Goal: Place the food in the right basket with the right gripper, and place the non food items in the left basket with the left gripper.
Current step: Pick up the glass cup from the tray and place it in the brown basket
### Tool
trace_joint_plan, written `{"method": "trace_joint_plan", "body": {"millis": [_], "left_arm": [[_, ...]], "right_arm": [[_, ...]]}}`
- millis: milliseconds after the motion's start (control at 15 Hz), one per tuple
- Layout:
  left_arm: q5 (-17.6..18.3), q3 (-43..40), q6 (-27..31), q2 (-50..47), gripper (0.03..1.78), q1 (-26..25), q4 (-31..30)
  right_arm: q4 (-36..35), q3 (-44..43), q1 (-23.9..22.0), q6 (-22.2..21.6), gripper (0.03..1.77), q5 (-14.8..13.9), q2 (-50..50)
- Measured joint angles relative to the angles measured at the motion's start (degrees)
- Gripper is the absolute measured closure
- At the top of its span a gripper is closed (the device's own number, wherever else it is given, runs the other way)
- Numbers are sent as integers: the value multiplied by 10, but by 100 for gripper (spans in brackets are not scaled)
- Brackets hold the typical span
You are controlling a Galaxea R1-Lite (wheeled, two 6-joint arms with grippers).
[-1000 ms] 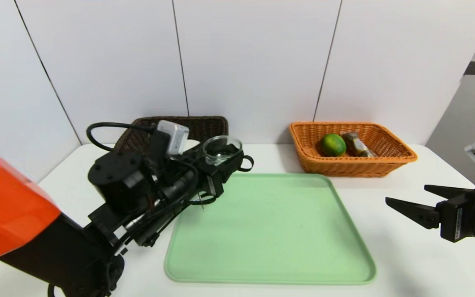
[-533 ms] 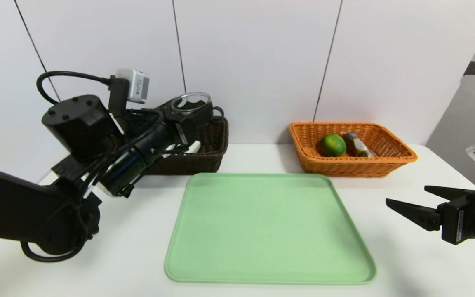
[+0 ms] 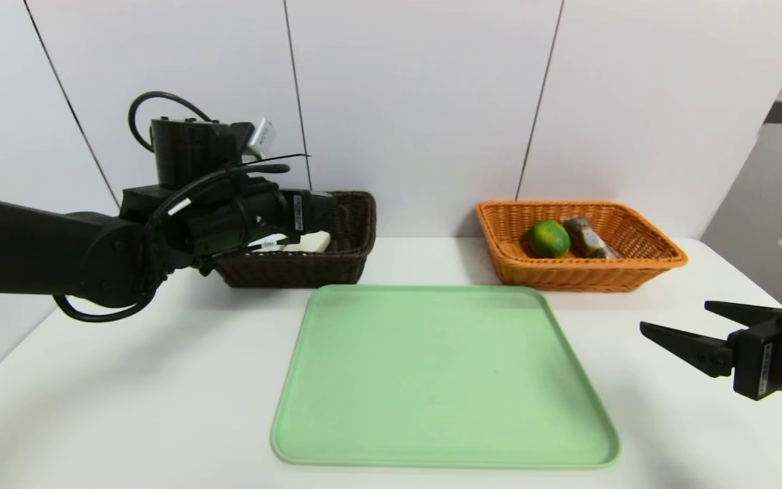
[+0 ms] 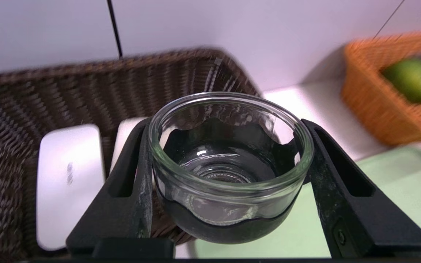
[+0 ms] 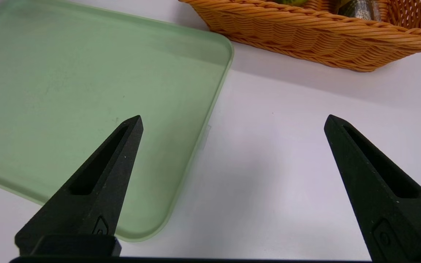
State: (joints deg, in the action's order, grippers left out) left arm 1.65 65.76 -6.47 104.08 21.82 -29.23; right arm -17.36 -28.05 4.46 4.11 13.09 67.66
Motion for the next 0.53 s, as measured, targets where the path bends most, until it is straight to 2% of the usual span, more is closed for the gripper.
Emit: {"method": "trace_joint_plan", "body": {"millis": [133, 267, 533], "left_arm": [[-7, 54, 17, 18, 61, -1, 93], [-15, 113, 25, 45, 61, 0, 149], [-20, 207, 45, 108, 61, 4, 175]], "right_arm": [[-1, -2, 0, 0, 9, 0, -2], [0, -2, -1, -1, 9, 1, -4], [-1, -4, -3, -4, 9, 0, -4]]}}
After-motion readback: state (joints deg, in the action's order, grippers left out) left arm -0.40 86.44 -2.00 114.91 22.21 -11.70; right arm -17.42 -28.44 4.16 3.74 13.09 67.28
